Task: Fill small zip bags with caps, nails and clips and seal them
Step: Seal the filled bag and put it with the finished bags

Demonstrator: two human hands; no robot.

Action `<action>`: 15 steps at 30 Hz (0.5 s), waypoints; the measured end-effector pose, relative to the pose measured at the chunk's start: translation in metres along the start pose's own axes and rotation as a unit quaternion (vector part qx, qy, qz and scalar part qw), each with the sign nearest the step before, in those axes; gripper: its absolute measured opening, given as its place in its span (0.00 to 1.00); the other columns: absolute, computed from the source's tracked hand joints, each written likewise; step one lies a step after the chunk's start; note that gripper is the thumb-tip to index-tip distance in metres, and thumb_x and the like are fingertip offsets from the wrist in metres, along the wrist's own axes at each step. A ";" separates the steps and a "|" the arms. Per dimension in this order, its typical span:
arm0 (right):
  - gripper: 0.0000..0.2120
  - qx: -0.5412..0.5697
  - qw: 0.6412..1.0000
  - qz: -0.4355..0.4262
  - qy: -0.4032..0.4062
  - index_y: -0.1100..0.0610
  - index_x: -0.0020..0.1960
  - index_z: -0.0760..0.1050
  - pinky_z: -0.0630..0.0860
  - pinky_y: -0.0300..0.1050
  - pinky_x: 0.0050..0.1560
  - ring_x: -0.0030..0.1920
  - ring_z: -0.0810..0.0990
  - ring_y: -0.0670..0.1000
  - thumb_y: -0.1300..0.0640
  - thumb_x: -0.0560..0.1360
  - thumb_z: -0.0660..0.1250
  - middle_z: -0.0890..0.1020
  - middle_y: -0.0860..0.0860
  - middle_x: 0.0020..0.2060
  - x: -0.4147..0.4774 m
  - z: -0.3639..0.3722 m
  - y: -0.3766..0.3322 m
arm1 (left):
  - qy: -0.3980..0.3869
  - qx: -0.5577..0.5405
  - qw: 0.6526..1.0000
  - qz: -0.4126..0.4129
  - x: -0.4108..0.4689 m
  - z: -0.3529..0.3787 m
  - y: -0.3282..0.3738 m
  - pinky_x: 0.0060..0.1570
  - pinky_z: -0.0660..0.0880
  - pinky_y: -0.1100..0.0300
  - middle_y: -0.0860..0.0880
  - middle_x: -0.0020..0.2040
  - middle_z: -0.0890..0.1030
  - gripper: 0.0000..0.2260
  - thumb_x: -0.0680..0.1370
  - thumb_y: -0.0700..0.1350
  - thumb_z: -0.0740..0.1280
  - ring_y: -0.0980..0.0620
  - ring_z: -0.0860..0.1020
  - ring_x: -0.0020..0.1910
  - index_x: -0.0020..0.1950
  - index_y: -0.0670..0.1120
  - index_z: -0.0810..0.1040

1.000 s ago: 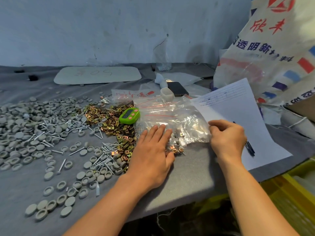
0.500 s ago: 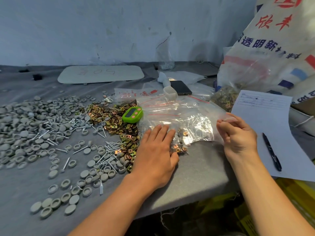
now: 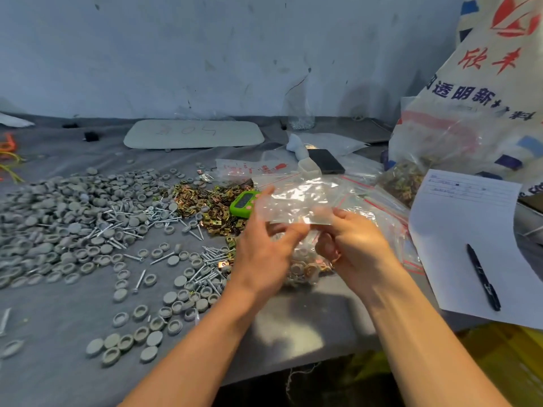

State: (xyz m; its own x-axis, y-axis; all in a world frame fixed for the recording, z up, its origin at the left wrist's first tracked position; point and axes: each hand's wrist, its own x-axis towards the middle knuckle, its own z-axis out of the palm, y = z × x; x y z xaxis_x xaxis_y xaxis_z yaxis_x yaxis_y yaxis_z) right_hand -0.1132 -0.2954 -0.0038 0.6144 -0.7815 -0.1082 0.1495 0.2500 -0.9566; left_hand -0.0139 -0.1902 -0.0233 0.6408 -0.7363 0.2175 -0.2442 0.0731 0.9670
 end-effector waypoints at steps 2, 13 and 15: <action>0.08 -0.051 0.998 0.021 -0.013 0.60 0.39 0.83 0.59 0.34 0.21 0.21 0.63 0.44 0.63 0.78 0.72 0.84 0.54 0.33 0.000 0.008 0.005 | 0.050 -0.111 0.992 -0.025 0.007 -0.013 0.005 0.52 0.79 0.63 0.59 0.54 0.86 0.26 0.76 0.47 0.76 0.62 0.83 0.51 0.72 0.49 0.75; 0.06 -0.030 0.987 0.080 -0.136 0.65 0.49 0.84 0.75 0.37 0.29 0.29 0.78 0.48 0.68 0.79 0.68 0.82 0.56 0.34 0.001 0.048 0.017 | 0.269 -0.118 0.941 -0.166 0.018 -0.099 0.013 0.41 0.80 0.56 0.49 0.38 0.87 0.03 0.76 0.40 0.75 0.52 0.84 0.40 0.43 0.47 0.86; 0.06 -0.059 0.990 0.054 -0.115 0.63 0.43 0.84 0.72 0.36 0.27 0.28 0.78 0.47 0.66 0.78 0.71 0.82 0.55 0.32 0.000 0.063 0.019 | 0.311 0.006 0.941 -0.133 0.010 -0.111 0.017 0.39 0.80 0.62 0.52 0.41 0.86 0.09 0.75 0.42 0.77 0.59 0.84 0.38 0.53 0.51 0.85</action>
State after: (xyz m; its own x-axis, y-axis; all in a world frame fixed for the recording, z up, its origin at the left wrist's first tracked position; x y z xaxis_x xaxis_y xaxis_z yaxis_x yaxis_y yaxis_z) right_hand -0.0610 -0.2548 -0.0047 0.7843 -0.5995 -0.1595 -0.0095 0.2454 -0.9694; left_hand 0.0695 -0.1216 0.0105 0.9817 -0.1903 0.0070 -0.0204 -0.0687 0.9974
